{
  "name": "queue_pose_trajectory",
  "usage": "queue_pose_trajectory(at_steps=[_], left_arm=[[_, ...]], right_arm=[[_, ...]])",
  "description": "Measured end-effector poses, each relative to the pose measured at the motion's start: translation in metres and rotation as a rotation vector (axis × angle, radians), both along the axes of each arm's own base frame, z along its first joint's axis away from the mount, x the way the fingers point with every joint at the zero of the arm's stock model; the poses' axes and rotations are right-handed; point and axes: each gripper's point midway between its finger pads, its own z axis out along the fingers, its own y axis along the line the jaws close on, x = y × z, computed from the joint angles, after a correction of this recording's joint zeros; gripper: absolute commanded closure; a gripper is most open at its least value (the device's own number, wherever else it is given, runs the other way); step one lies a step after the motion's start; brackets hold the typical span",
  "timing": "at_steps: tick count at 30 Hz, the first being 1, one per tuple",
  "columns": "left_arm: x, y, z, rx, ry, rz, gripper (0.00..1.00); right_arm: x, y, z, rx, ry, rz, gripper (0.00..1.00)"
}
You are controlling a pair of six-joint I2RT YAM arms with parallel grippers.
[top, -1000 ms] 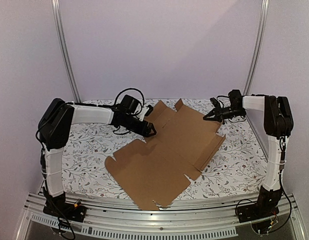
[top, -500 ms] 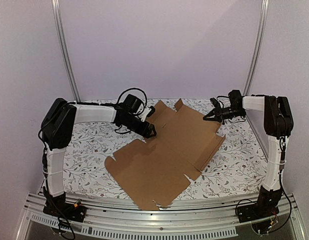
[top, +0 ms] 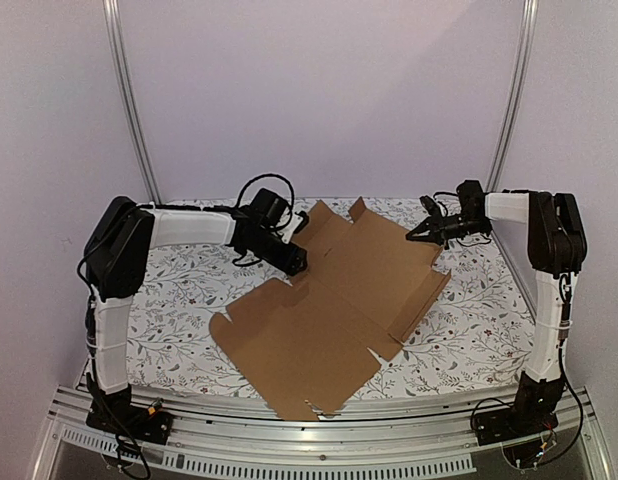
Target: Fold the paper box
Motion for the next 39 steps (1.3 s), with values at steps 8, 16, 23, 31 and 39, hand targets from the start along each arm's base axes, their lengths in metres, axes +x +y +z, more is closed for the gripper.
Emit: queue_pose_trajectory(at_steps=[8,16,23,31,39], left_arm=[[-0.020,-0.028,0.005,-0.136,0.079,-0.106,0.43],[-0.045,-0.048,-0.003,-0.193,0.172,-0.191,0.38],[-0.038,-0.035,0.001,-0.153,0.122,-0.140,0.23],[0.007,-0.007,0.032,-0.112,-0.007,-0.001,0.22],[-0.001,-0.012,-0.007,-0.104,0.103,-0.019,0.24]], right_arm=[[0.000,0.000,0.000,0.003,0.006,-0.003,1.00],[0.000,0.000,0.000,0.004,0.010,-0.004,1.00],[0.000,0.000,0.000,0.006,0.010,-0.003,1.00],[0.000,0.000,-0.002,0.009,0.012,-0.003,1.00],[0.000,0.000,-0.003,0.010,0.014,-0.003,1.00]])
